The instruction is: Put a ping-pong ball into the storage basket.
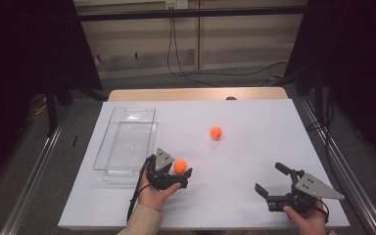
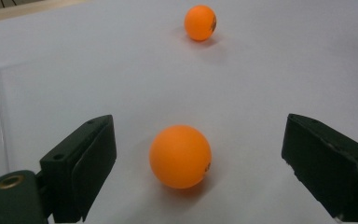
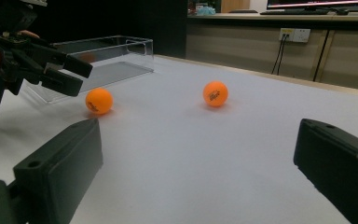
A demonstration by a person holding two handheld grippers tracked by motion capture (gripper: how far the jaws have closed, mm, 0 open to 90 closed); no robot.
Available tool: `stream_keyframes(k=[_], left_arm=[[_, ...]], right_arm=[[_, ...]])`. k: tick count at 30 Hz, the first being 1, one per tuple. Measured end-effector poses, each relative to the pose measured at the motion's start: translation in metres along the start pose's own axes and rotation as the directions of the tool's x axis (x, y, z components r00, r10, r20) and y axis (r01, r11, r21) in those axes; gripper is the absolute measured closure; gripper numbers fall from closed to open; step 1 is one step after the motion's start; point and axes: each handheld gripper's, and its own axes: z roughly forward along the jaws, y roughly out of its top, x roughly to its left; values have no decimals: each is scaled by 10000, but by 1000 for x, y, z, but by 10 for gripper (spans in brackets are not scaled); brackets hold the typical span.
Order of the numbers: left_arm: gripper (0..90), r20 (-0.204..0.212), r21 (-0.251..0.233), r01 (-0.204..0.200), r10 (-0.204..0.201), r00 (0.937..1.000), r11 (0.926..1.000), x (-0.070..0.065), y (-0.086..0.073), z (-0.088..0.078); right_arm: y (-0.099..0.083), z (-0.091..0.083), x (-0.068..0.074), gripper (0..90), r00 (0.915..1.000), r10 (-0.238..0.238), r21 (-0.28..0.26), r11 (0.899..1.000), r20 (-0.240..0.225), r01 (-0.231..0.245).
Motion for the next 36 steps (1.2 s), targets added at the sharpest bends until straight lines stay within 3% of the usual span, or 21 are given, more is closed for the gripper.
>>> stream_keyframes(k=[5, 13, 14, 19, 20, 25, 36], left_arm=[[146, 157, 156, 107, -109, 9998, 9998, -1, 0, 3], [182, -92, 523, 557, -553, 9984, 9971, 1, -2, 8], [189, -157, 604, 443, -434, 9989, 9972, 3, -2, 8], [228, -109, 581, 617, -612, 9981, 9964, 3, -3, 10], [234, -133, 764, 394, -385, 9992, 9963, 4, -3, 10], [258, -179, 659, 706, -695, 9974, 9953, 7, -4, 13], [344, -75, 987, 491, -486, 9988, 9939, 8, -5, 17]], right_arm=[[0, 0, 0, 6, 9999, 95, -52, 9999, 60, -95], [0, 1, 0, 6, 10000, 34, 5, 10000, 6, -34], [0, 0, 0, 6, 10000, 50, 24, 10000, 3, -50], [0, 1, 0, 6, 10000, 74, 6, 10000, 12, -74], [0, 1, 0, 6, 10000, 48, -12, 10000, 20, -48], [0, 0, 0, 6, 10000, 52, 28, 10000, -39, -52], [0, 0, 0, 6, 10000, 83, -20, 10000, 6, -83]])
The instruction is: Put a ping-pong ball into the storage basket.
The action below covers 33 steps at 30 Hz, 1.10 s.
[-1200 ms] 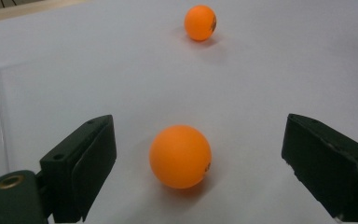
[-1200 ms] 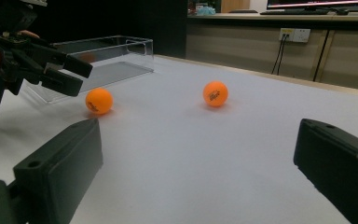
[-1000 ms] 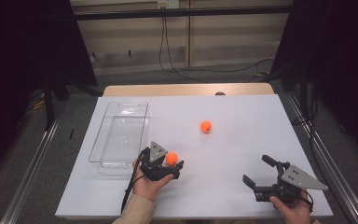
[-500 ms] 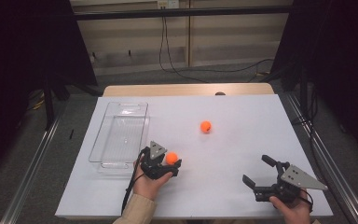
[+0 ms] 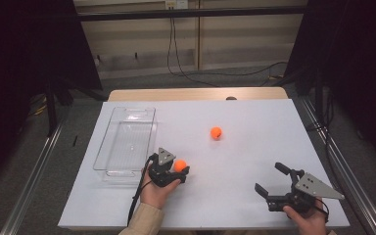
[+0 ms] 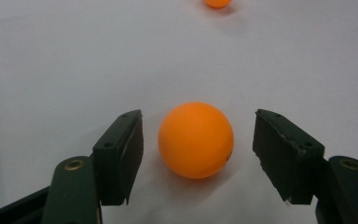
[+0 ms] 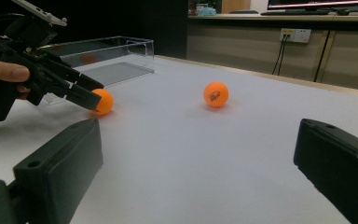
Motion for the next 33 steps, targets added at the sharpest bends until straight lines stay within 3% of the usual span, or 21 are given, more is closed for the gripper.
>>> stream_keyframes(k=[2, 4, 9, 12, 18, 19, 20, 22, 23, 24, 28, 29, 30, 31, 33], left_arm=[[349, 45, 39, 39, -39, 10000, 10000, 0, 0, 1], [354, 11, -124, 322, -322, 9995, 9994, -3, -1, 3], [373, 25, 194, 75, -76, 10000, 9998, 0, -1, 3], [383, 106, 43, 348, -348, 9993, 9994, 0, -1, 5], [409, 156, 96, 409, -410, 9990, 9991, 1, -1, 7], [410, 186, 294, 113, -119, 9998, 9995, 3, -1, 5], [412, 178, 292, 74, -79, 9998, 9995, 3, -1, 5], [423, 166, 118, 393, -395, 9991, 9992, 1, -1, 7], [423, 236, 348, 65, -73, 9997, 9994, 3, -1, 6], [423, 289, 175, 393, -398, 9988, 9991, 1, -1, 8], [425, 238, 218, 404, -409, 9989, 9989, 2, -1, 8], [433, 262, 240, 356, -362, 9990, 9991, 2, -1, 8], [435, 316, 497, -23, 8, 9995, 9988, 4, -1, 7], [436, 295, 182, 409, -414, 9987, 9990, 1, -2, 9], [436, 321, 172, 390, -395, 9987, 9991, 1, -1, 9]], right_arm=[[0, 0, 0, 7, 10000, 37, -27, 10000, 23, -37], [0, 0, -1, 6, 10000, -86, -11, 10000, -46, 86], [0, 0, -1, 6, 10000, -35, -30, 10000, -20, 34], [0, -1, -1, 6, 10000, -14, -32, 10000, -22, 14], [0, -1, -1, 7, 10000, -45, -11, 10000, 2, 45], [0, -1, -1, 6, 10000, -71, 0, 10000, -2, 71], [0, -1, -1, 6, 10000, -28, -24, 10000, 15, 28], [0, -1, -1, 6, 10000, -37, -25, 10000, -21, 37], [0, -1, -1, 6, 10000, -56, -24, 10000, -24, 56], [0, -1, -1, 6, 10000, -56, -22, 10000, -23, 56], [0, -1, -1, 6, 10000, -55, -33, 10000, -7, 55], [0, -1, -1, 6, 10000, -52, -20, 10000, -34, 52], [0, -1, -1, 6, 10000, -56, -19, 10000, -29, 56], [0, -1, -1, 6, 10000, -61, -25, 10000, -28, 61], [0, -2, -1, 6, 10000, -59, -16, 10000, 7, 59]])
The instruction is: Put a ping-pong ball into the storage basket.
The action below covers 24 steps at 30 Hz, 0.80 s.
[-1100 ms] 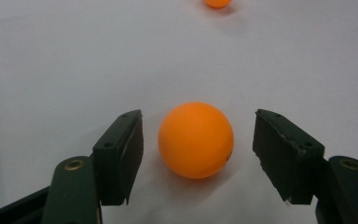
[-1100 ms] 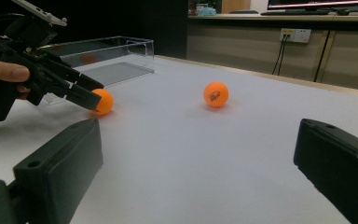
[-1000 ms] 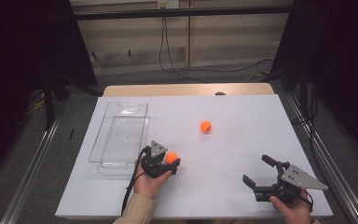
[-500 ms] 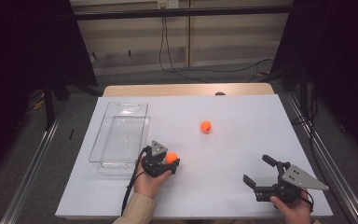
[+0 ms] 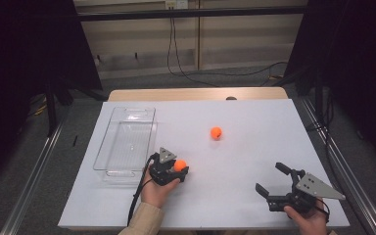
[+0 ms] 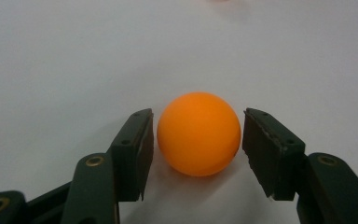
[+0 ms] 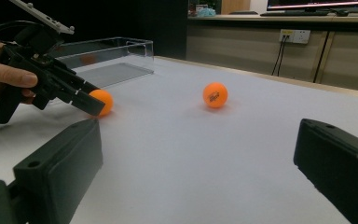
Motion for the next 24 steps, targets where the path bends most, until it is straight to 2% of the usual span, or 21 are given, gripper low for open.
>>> stream_keyframes(k=[1, 2, 4, 8, 10, 12, 19, 22, 24], left_arm=[[437, -80, 155, -227, 228, 9997, 9996, 1, 0, -1], [441, -19, 94, -124, 124, 9999, 9999, 1, 0, 0], [443, -53, 249, -279, 280, 9996, 9993, 1, 0, 0], [448, -29, 62, -47, 47, 10000, 10000, 0, 0, 1], [453, -33, 271, -283, 284, 9996, 9992, 1, 0, 0], [454, -37, 181, -123, 124, 9999, 9998, 0, -1, 1], [465, 6, 265, -146, 146, 9999, 9995, 2, -2, 2], [468, 30, 213, 5, -6, 10000, 9998, 1, -3, 3], [473, 57, 282, -68, 67, 10000, 9996, 2, -3, 2]], right_arm=[[0, 0, 0, 6, 10000, 11, 3, 10000, -3, -11], [0, 0, 0, 6, 10000, 6, -4, 10000, 2, -6], [0, 0, 0, 6, 10000, 16, -19, 10000, 10, -16], [0, 0, 0, 6, 10000, 50, -36, 10000, -17, -50], [0, -1, 0, 6, 10000, 44, -12, 10000, 17, -44], [0, 0, 0, 6, 10000, 47, -35, 10000, 29, -46], [0, -1, 0, 6, 10000, 66, -59, 10000, 11, -66], [0, -1, -1, 6, 10000, 18, -53, 10000, -20, -18], [0, -1, -1, 6, 10000, -4, -26, 10000, -43, 4]])
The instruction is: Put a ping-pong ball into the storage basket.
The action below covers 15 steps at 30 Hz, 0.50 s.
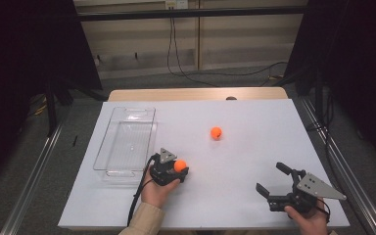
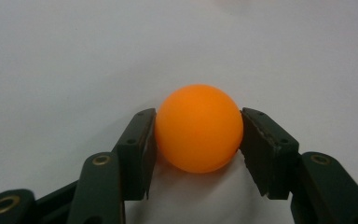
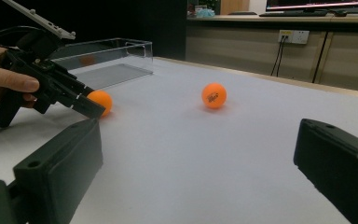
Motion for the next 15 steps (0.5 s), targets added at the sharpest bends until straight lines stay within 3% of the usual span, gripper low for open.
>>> stream_keyframes(k=[12, 15], left_arm=[[508, -16, -124, 201, -201, 9998, 9997, 0, 0, 0], [508, 110, -52, 89, -89, 9999, 9999, 2, 0, -2]], right_arm=[[0, 1, 1, 6, 10000, 48, -32, 10000, 22, -48], [0, 1, 1, 6, 10000, 47, -28, 10000, 28, -47]])
